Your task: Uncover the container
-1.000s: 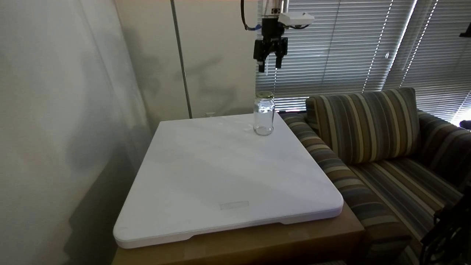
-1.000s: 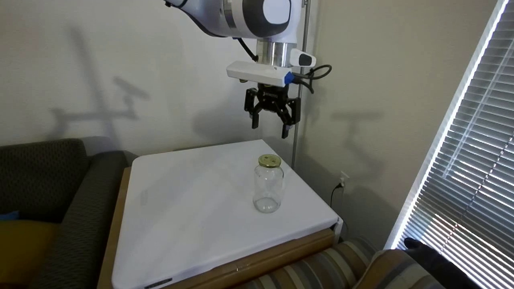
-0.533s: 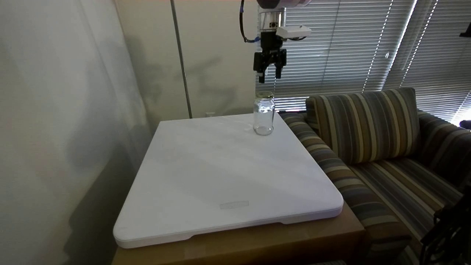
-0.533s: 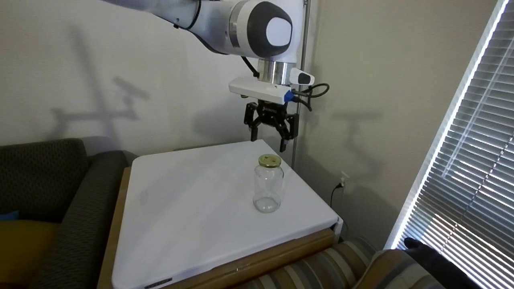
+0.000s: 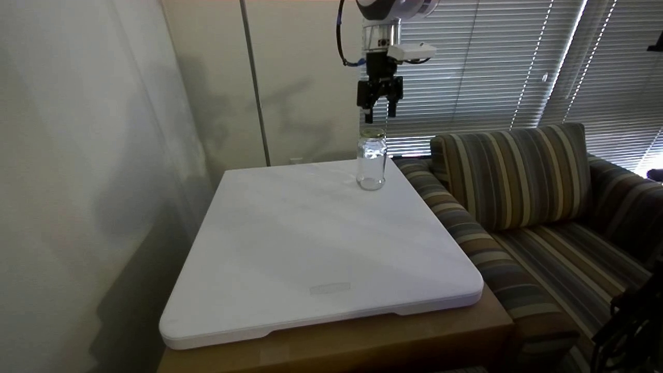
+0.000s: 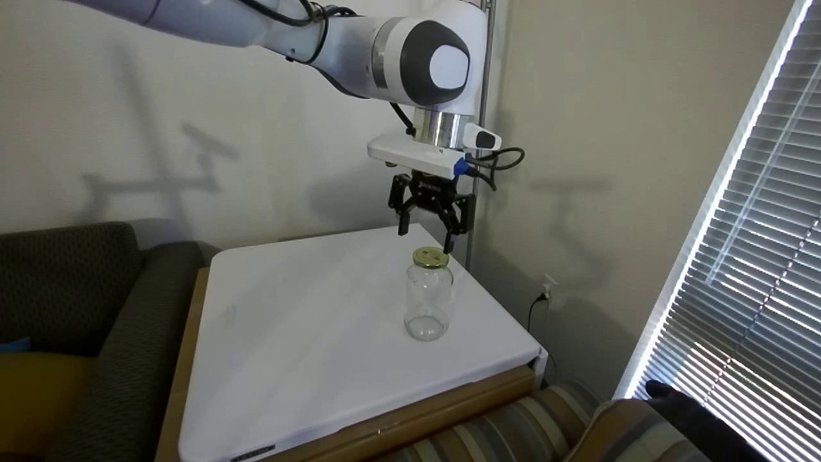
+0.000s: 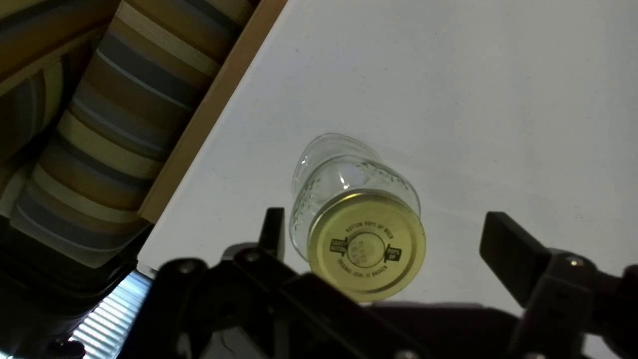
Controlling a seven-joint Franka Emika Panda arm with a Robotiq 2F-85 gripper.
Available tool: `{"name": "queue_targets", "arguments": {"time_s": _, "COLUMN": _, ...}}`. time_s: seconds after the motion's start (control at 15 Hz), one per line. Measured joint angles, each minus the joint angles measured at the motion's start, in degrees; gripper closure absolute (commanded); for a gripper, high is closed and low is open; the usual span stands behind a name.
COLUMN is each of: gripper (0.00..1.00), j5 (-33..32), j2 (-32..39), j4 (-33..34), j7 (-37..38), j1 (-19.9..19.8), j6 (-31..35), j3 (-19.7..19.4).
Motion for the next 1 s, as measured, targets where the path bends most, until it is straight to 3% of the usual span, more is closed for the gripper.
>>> {"name": "queue_targets", "arguments": {"time_s": 1.0, "gripper": 0.0, "j5": 0.03, "j2": 2.39, "j4": 0.94, "j7": 0.43, "j1": 0.28, "j6": 4.07, "j3": 0.43}}
